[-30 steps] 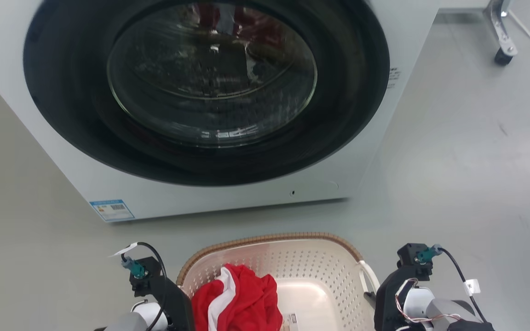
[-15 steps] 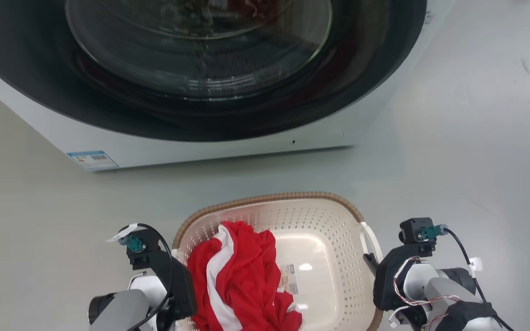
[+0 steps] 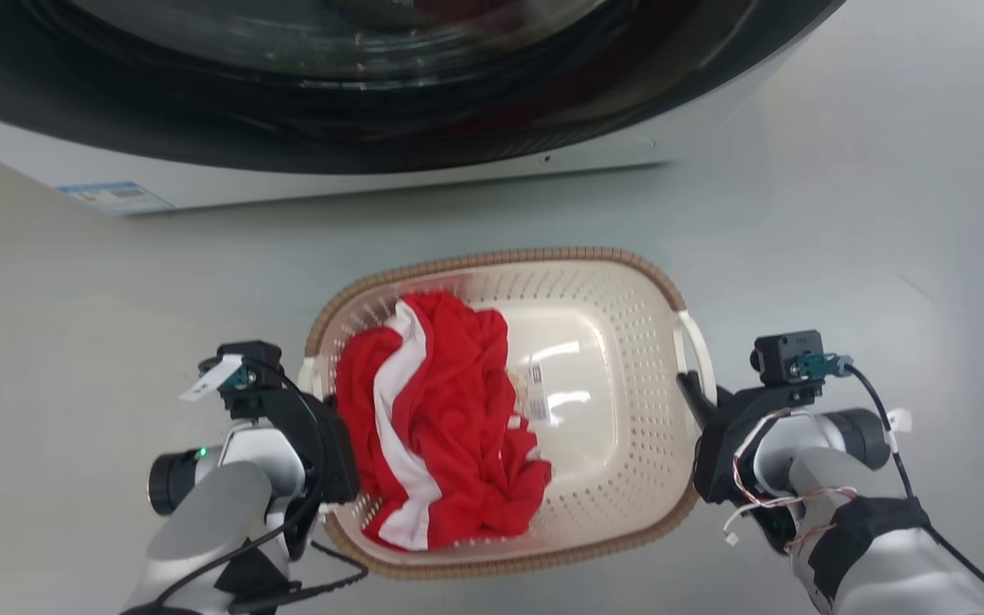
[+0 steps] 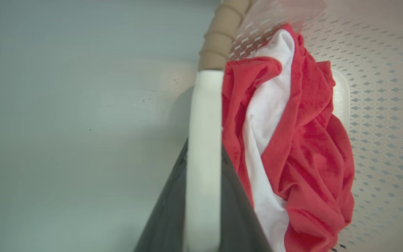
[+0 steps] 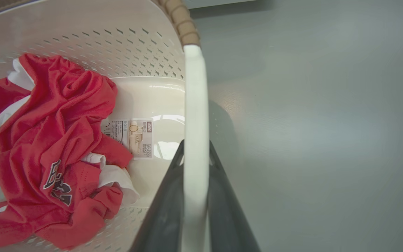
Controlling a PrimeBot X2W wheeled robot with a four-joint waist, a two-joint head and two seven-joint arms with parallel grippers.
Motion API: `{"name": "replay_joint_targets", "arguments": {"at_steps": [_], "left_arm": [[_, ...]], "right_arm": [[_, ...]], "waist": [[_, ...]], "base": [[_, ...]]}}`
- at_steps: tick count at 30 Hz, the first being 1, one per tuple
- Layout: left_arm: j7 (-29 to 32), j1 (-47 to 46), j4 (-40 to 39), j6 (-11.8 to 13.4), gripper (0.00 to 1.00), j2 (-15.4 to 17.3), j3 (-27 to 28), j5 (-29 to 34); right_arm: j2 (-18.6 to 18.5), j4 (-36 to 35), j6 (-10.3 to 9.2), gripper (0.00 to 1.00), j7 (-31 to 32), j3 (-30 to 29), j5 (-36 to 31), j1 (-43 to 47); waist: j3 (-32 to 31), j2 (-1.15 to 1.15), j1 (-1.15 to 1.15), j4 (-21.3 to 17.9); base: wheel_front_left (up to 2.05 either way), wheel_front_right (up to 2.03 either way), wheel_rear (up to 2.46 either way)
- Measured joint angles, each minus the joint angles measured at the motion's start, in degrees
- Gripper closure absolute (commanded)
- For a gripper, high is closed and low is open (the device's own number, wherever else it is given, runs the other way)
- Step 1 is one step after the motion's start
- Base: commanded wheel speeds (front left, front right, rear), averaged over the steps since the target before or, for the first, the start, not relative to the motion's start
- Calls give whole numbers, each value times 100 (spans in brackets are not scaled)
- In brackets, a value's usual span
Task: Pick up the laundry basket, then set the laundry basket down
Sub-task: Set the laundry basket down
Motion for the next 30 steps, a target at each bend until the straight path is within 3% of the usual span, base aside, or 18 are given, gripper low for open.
{"name": "replay_joint_targets", "arguments": {"at_steps": [19, 30], "left_arm": [[-809, -956, -148, 98, 100, 107, -53, 205], [-1078, -1087, 11, 97, 100, 64, -82, 292]], "right_arm": [[-137, -63, 0, 100, -831, 43, -214, -888], [-130, 98, 0, 100, -1007, 83, -237, -1023]], "waist": [[1475, 0, 0, -23], [1772, 0, -2, -1]], "base": [[0, 0, 0], [0, 0, 0]]}}
